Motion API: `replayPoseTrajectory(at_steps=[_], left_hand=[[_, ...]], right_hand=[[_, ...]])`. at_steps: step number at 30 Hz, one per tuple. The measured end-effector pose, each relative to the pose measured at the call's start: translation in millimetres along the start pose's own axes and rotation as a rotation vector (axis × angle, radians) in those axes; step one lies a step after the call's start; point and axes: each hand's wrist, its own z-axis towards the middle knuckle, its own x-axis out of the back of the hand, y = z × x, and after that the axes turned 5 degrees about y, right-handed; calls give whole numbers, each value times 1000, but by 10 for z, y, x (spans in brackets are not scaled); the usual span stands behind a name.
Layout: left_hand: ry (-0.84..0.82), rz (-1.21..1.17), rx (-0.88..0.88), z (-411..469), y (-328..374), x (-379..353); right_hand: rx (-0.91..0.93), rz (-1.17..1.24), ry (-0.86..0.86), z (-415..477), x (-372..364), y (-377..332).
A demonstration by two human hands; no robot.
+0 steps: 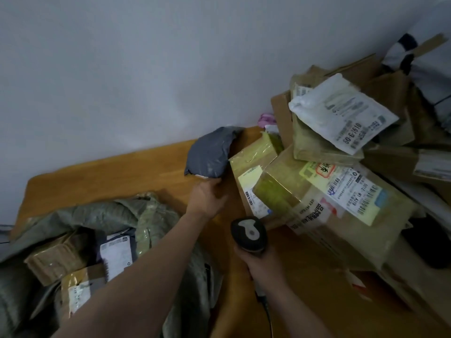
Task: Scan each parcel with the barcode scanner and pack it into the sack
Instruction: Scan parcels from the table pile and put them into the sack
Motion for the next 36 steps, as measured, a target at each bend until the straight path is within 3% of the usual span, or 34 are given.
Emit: replayPoseTrajectory(at_steps=[3, 9, 12, 18, 23, 28, 36], left_hand=[[200, -9, -18, -297, -70, 94], [351, -15, -200, -1007, -178, 347], [406, -236, -204, -1411, -170, 580], [355, -934, -3, -2296, -148, 1136], [419, -1150, -7, -2842, -198, 1434], [350, -1298, 17, -3176, -264, 1632], [7, -972, 67, -3315, -584, 1319]], right_hand=[[20, -5, -18, -168, -25, 12], [52, 0, -77, -677, -144, 77], [74, 50, -61, -1027, -194, 129], [74, 212, -11, -1697, -320, 186], [232, 296, 118, -2155, -444, 157], [255, 426, 47, -2417, -555, 51], [173, 458, -215, -2551, -775, 77]])
